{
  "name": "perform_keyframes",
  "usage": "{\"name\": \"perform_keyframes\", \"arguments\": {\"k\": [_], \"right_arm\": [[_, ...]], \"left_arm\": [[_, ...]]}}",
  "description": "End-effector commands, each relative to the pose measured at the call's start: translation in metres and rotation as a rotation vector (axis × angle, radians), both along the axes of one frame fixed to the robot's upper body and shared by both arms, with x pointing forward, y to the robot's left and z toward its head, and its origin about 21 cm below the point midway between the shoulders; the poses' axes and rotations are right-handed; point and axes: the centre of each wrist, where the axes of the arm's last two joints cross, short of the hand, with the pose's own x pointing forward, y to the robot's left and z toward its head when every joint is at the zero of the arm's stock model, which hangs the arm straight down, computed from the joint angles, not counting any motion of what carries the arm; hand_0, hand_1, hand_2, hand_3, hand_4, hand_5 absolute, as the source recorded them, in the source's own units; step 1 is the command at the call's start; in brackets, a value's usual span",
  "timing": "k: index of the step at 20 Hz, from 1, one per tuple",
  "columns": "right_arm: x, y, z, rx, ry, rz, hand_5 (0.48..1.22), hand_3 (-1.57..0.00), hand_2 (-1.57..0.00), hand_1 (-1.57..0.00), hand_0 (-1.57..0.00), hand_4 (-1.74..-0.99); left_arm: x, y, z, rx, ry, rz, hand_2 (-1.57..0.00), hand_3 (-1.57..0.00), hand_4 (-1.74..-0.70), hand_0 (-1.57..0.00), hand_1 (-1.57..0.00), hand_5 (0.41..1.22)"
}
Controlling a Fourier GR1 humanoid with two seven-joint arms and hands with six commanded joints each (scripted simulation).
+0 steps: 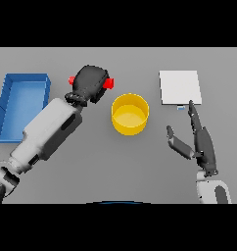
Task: Pick up the red beaker and tilt it to pour out 1 green nut into yellow bowl. Pick up the yellow bowl and place it on the metallic measuring scale.
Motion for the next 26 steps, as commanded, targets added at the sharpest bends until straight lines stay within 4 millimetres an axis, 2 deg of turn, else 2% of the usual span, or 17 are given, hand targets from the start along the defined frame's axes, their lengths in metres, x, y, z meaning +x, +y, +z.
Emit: {"name": "perform_keyframes", "arguments": {"k": [1,2,3,5,7,10,14,18,22,26], "right_arm": [[-0.002,-0.002,0.000,-0.004,-0.003,-0.005,0.705,0.00,0.00,0.00,0.00,-1.282],[0.000,0.000,-0.002,0.010,0.008,-0.006,0.705,0.00,0.00,0.00,0.00,-1.284],[0.000,0.000,-0.003,0.012,0.010,-0.005,0.702,0.00,0.00,0.00,0.00,-1.283],[-0.003,-0.003,-0.007,0.030,0.000,-0.010,0.690,0.00,0.00,0.00,0.00,-1.287],[-0.002,0.000,-0.008,0.044,-0.001,-0.016,0.678,0.00,0.00,0.00,0.00,-1.292],[-0.003,-0.002,-0.007,0.075,-0.005,-0.014,0.657,0.00,0.00,0.00,0.00,-1.294],[0.000,-0.001,-0.008,0.085,-0.004,-0.026,0.640,0.00,0.00,0.00,0.00,-1.291],[0.001,0.001,-0.011,0.073,0.005,-0.033,0.627,0.00,0.00,0.00,0.00,-1.288],[0.002,0.005,-0.014,0.054,0.016,-0.048,0.593,0.00,0.00,0.00,0.00,-1.276],[0.001,0.003,-0.015,0.019,0.011,-0.066,0.582,0.00,0.00,0.00,0.00,-1.236]], "left_arm": [[0.002,-0.002,0.004,0.046,-0.011,-0.023,-1.57,-1.57,-1.69,-1.57,-1.57,1.196],[0.004,-0.003,0.008,0.103,-0.017,-0.053,-1.57,-1.57,-1.65,-1.57,-1.57,1.201],[0.004,-0.005,0.013,0.152,-0.028,-0.072,-1.57,-1.57,-1.67,-1.57,-1.57,1.205],[0.006,-0.018,0.017,0.273,-0.018,-0.109,-1.57,-1.39,-1.69,-1.57,-1.57,1.211],[0.009,-0.026,0.020,0.369,-0.030,-0.177,-1.57,-1.28,-1.70,-1.57,-1.57,1.215],[0.008,-0.042,0.019,0.514,-0.038,-0.273,-1.57,-1.42,-1.72,-1.57,-1.57,1.218],[0.007,-0.053,0.016,0.709,-0.063,-0.346,-1.57,-1.51,-1.73,-1.57,-1.57,1.220],[0.007,-0.061,0.016,0.865,-0.103,-0.378,-1.57,-1.55,-1.74,-1.57,-1.57,1.220],[0.012,-0.070,0.023,0.962,-0.156,-0.428,-1.57,-1.56,-1.74,-1.57,-1.57,1.221],[0.012,-0.083,0.026,1.095,-0.176,-0.451,-1.57,-1.57,-1.74,-1.57,-1.57,1.221]]}}
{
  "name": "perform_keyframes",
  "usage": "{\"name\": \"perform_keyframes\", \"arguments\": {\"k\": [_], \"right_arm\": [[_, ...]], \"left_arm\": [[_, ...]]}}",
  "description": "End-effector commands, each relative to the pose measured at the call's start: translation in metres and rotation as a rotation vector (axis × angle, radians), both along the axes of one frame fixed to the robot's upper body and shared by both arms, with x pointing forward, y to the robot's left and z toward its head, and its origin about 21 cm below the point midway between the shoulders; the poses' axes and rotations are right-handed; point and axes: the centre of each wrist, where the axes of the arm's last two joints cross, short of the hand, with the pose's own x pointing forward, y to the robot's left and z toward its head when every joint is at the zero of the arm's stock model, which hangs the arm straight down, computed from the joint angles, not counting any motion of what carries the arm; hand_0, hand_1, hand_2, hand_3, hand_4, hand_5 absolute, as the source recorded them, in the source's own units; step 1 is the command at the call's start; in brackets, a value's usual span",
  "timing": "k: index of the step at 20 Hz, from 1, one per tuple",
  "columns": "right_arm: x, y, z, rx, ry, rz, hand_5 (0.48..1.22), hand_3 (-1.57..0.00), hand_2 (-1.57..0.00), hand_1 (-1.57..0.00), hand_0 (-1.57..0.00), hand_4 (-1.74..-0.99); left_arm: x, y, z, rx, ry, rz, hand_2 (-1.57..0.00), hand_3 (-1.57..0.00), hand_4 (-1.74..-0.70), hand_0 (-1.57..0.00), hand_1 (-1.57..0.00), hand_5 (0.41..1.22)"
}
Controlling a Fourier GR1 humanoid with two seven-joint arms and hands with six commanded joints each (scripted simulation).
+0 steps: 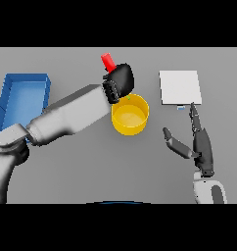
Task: Pick up the red beaker and tilt it to pour out 1 green nut into yellow bowl. Pick up the yellow bowl and place it on the metallic measuring scale.
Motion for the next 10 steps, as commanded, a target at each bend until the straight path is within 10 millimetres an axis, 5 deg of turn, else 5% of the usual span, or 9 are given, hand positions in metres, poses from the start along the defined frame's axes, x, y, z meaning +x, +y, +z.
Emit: {"name": "perform_keyframes", "arguments": {"k": [1,8,10], "right_arm": [[-0.001,0.001,0.001,0.005,-0.010,0.007,0.583,0.00,0.00,0.00,0.00,-1.225],[0.000,0.001,-0.001,-0.014,-0.013,0.009,0.594,0.00,0.00,0.00,0.00,-1.210],[-0.002,0.001,0.003,-0.015,-0.024,0.011,0.592,0.00,0.00,0.00,0.00,-1.206]], "left_arm": [[0.001,0.002,0.002,0.026,-0.010,-0.021,-1.57,-1.57,-1.73,-1.57,-1.57,1.221],[0.004,-0.006,0.007,0.177,-0.069,-0.120,-1.57,-1.57,-1.73,-1.57,-1.57,1.221],[0.009,-0.009,0.023,0.192,-0.076,-0.117,-1.57,-1.57,-1.73,-1.57,-1.57,1.221]]}}
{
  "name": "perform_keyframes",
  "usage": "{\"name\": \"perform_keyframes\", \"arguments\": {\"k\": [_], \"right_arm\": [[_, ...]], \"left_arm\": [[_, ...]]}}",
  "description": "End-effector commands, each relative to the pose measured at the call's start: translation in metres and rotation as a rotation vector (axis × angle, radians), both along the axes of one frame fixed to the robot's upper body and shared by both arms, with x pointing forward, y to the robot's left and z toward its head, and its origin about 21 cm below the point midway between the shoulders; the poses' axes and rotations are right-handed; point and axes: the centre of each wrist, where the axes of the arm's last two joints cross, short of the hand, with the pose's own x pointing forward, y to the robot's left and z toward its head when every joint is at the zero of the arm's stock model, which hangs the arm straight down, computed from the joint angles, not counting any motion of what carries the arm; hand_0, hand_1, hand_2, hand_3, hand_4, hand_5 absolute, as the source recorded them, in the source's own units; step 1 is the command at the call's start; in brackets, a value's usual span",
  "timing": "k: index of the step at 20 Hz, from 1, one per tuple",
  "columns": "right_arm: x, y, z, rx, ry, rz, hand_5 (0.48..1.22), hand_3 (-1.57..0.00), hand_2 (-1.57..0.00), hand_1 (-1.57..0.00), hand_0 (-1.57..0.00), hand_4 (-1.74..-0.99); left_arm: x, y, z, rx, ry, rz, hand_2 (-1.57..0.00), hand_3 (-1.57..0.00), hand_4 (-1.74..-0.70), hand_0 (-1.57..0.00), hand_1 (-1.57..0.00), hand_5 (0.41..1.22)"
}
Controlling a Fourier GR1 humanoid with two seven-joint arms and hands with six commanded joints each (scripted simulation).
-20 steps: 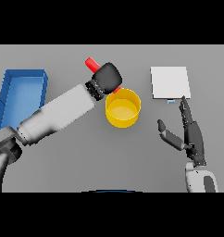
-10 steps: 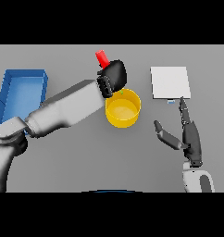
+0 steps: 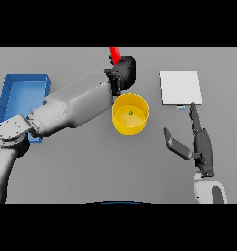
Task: Pick up the red beaker and tilt it to pour out 1 green nut into yellow bowl. Pick up the yellow bowl and place it on the metallic measuring scale.
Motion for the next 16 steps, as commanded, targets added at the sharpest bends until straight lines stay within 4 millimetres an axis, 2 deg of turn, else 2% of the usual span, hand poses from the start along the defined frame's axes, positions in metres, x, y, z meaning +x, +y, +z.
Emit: {"name": "perform_keyframes", "arguments": {"k": [1,2,3,4,6,9,11,14,16], "right_arm": [[0.000,0.003,-0.002,0.008,0.013,0.004,0.592,0.00,0.00,0.00,0.00,-1.206],[0.000,0.001,-0.003,0.010,0.011,-0.003,0.592,0.00,0.00,0.00,0.00,-1.209],[0.003,-0.001,-0.002,0.002,0.009,-0.007,0.592,0.00,0.00,0.00,0.00,-1.203],[0.002,0.001,-0.002,0.001,0.005,-0.003,0.592,0.00,0.00,0.00,0.00,-1.201],[0.003,0.006,-0.004,0.018,-0.005,0.022,0.596,0.00,0.00,0.00,0.00,-1.186],[0.005,0.001,0.000,0.050,-0.005,0.024,0.593,0.00,0.00,0.00,0.00,-1.182],[0.008,0.002,0.000,0.068,-0.007,0.028,0.597,0.00,0.00,0.00,0.00,-1.193],[0.008,0.000,-0.001,0.059,0.001,0.036,0.593,0.00,0.00,0.00,0.00,-1.209],[0.006,-0.002,-0.003,0.075,-0.008,0.048,0.592,0.00,0.00,0.00,0.00,-1.224]], "left_arm": [[0.004,-0.001,0.012,-0.020,-0.007,0.004,-1.57,-1.57,-1.73,-1.57,-1.57,1.221],[0.008,0.000,0.026,-0.043,-0.029,0.003,-1.57,-1.57,-1.73,-1.57,-1.57,1.221],[0.013,0.003,0.039,-0.074,-0.052,0.006,-1.57,-1.49,-1.73,-1.57,-1.57,1.221],[0.019,0.006,0.059,-0.100,-0.085,0.025,-1.40,-1.51,-1.68,-1.57,-1.57,1.221],[0.029,0.014,0.091,-0.182,-0.122,0.049,-1.46,-1.04,-1.70,-1.57,-1.57,1.221],[0.043,0.029,0.138,-0.321,-0.181,0.148,-1.51,-1.30,-1.71,-1.57,-1.57,1.221],[0.054,0.050,0.161,-0.469,-0.182,0.255,-1.53,-1.40,-1.72,-1.57,-1.57,1.221],[0.071,0.108,0.173,-0.806,-0.169,0.500,-1.55,-1.36,-1.73,-1.57,-1.57,1.221],[0.077,0.149,0.172,-1.022,-0.141,0.610,-1.56,-1.37,-1.73,-1.57,-1.57,1.221]]}}
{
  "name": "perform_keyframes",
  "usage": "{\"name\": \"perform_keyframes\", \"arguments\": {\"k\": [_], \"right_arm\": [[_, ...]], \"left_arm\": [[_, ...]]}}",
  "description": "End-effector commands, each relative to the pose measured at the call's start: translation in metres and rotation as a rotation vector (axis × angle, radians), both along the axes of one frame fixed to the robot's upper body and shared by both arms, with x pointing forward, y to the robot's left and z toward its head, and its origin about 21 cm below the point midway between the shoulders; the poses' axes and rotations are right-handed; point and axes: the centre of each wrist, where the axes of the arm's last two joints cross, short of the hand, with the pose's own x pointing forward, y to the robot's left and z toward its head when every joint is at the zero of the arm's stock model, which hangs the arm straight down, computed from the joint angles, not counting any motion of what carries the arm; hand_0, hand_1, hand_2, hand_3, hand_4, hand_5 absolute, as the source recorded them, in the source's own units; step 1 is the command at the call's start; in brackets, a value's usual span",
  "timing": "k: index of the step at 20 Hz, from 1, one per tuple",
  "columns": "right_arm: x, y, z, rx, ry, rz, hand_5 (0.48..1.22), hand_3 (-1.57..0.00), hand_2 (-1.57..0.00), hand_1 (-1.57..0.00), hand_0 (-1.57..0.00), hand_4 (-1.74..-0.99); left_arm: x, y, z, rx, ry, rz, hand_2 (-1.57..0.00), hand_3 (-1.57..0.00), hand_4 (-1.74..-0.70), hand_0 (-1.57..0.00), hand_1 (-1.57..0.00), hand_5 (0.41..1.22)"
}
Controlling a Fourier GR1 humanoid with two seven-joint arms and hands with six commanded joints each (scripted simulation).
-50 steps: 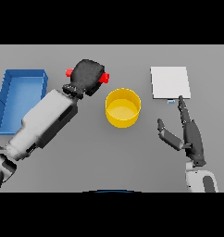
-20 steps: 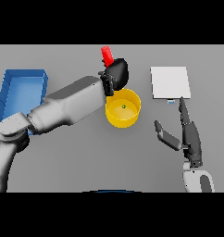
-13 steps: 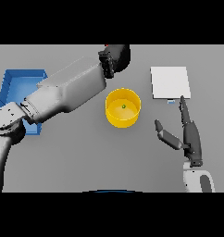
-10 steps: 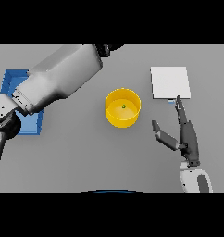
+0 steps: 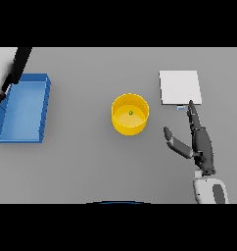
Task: Pick up the red beaker and tilt it to pour out 1 green nut into yellow bowl. Pick up the yellow bowl and place it on the metallic measuring scale.
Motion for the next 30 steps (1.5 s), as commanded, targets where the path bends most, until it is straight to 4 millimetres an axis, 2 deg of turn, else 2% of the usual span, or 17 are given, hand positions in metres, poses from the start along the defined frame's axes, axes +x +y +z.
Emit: {"name": "perform_keyframes", "arguments": {"k": [1,3,7,11,15,20,23,26,28,29,30], "right_arm": [[0.002,-0.004,0.001,-0.015,-0.002,0.000,0.590,0.00,0.00,0.00,0.00,-1.222],[0.003,-0.002,-0.001,-0.010,-0.007,0.002,0.587,0.00,0.00,0.00,0.00,-1.220],[0.004,-0.004,-0.002,-0.032,-0.010,0.017,0.595,0.00,0.00,0.00,0.00,-1.217],[0.005,-0.008,-0.003,-0.065,0.002,0.025,0.620,0.00,0.00,0.00,0.00,-1.209],[0.003,-0.008,0.001,-0.084,-0.005,0.041,0.653,0.00,0.00,0.00,0.00,-1.206],[0.005,-0.004,-0.002,-0.080,0.009,0.039,0.664,0.00,0.00,0.00,0.00,-1.218],[0.005,-0.005,0.002,-0.081,-0.006,0.043,0.666,0.00,0.00,0.00,0.00,-1.217],[0.000,-0.004,0.000,-0.091,-0.004,0.037,0.665,0.00,0.00,0.00,0.00,-1.207],[-0.003,-0.003,-0.003,-0.085,-0.002,0.040,0.664,0.00,0.00,0.00,0.00,-1.205],[-0.005,-0.003,-0.002,-0.094,-0.008,0.041,0.667,0.00,0.00,0.00,0.00,-1.202],[-0.004,-0.005,-0.002,-0.098,0.004,0.035,0.664,0.00,0.00,0.00,0.00,-1.197]], "left_arm": [[0.001,0.016,-0.003,-0.094,-0.004,0.008,-1.56,-1.38,-1.73,-1.57,-1.57,1.221],[0.001,0.049,-0.010,-0.267,-0.011,0.059,-1.56,-1.41,-1.74,-1.57,-1.57,1.221],[-0.008,0.107,-0.045,-0.543,-0.067,0.214,-1.57,-1.41,-1.74,-1.57,-1.57,1.221],[-0.030,0.142,-0.090,-0.769,-0.115,0.376,-1.57,-1.45,-1.74,-1.57,-1.57,1.221],[-0.069,0.150,-0.138,-0.866,-0.119,0.512,-1.57,-1.45,-1.74,-1.57,-1.57,1.221],[-0.110,0.152,-0.181,-0.936,-0.086,0.595,-1.57,-1.45,-1.74,-1.57,-1.57,1.221],[-0.119,0.152,-0.193,-0.952,-0.082,0.635,-1.57,-1.51,-1.74,-1.57,-1.57,1.221],[-0.123,0.150,-0.208,-0.959,-0.060,0.659,-1.57,-1.54,-1.74,-1.57,-1.57,1.117],[-0.127,0.152,-0.219,-0.934,-0.040,0.682,-1.57,-1.55,-1.74,-1.57,-1.57,0.967],[-0.129,0.153,-0.218,-0.916,-0.025,0.675,-1.57,-1.55,-1.67,-1.57,-1.57,0.908],[-0.132,0.153,-0.217,-0.902,0.008,0.662,-1.57,-1.50,-1.53,-1.57,-1.57,0.865]]}}
